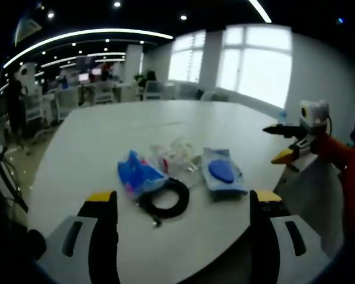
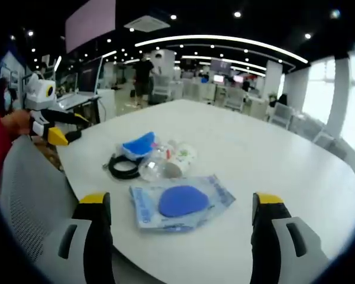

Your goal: Arrange the tabletop items into an orderly group along one side of the table until the central work area is clear of visible clutter.

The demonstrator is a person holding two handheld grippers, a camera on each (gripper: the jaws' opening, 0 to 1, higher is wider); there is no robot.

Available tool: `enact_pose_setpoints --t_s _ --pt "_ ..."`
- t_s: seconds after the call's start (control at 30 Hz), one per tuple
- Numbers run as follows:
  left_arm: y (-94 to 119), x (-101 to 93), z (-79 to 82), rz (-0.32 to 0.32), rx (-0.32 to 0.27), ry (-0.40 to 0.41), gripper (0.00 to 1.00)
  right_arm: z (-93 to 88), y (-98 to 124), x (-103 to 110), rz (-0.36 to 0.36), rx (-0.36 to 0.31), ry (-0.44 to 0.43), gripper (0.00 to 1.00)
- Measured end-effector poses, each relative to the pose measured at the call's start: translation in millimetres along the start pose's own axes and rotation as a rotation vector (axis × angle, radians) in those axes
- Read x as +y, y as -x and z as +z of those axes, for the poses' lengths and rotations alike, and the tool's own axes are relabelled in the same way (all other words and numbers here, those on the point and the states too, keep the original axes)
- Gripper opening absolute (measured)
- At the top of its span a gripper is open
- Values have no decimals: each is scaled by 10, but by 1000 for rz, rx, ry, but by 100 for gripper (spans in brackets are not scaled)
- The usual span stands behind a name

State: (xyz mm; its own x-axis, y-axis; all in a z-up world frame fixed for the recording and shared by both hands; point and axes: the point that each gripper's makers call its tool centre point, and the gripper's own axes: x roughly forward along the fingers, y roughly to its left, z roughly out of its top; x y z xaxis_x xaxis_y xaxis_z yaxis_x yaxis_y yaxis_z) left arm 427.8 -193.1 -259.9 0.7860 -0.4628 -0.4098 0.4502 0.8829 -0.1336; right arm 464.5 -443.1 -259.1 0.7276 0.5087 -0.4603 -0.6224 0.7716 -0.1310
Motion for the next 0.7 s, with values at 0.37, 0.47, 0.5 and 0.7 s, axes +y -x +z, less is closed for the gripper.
enact_pose_setpoints --t_s 0.37,0.47,0.5,0.7 --pt "-2 -8 -9 -3 4 -1 89 -12 0 -4 -3 6 5 98" --pt "-1 -9 -11 -3 4 -1 89 -16 0 -6 -4 7 5 98" --pt "-1 -11 -9 -4 3 -1 89 -17 0 -6 -4 7 6 97" --pt "0 -12 -9 -5 2 -1 88 -19 0 -3 -5 8 7 97"
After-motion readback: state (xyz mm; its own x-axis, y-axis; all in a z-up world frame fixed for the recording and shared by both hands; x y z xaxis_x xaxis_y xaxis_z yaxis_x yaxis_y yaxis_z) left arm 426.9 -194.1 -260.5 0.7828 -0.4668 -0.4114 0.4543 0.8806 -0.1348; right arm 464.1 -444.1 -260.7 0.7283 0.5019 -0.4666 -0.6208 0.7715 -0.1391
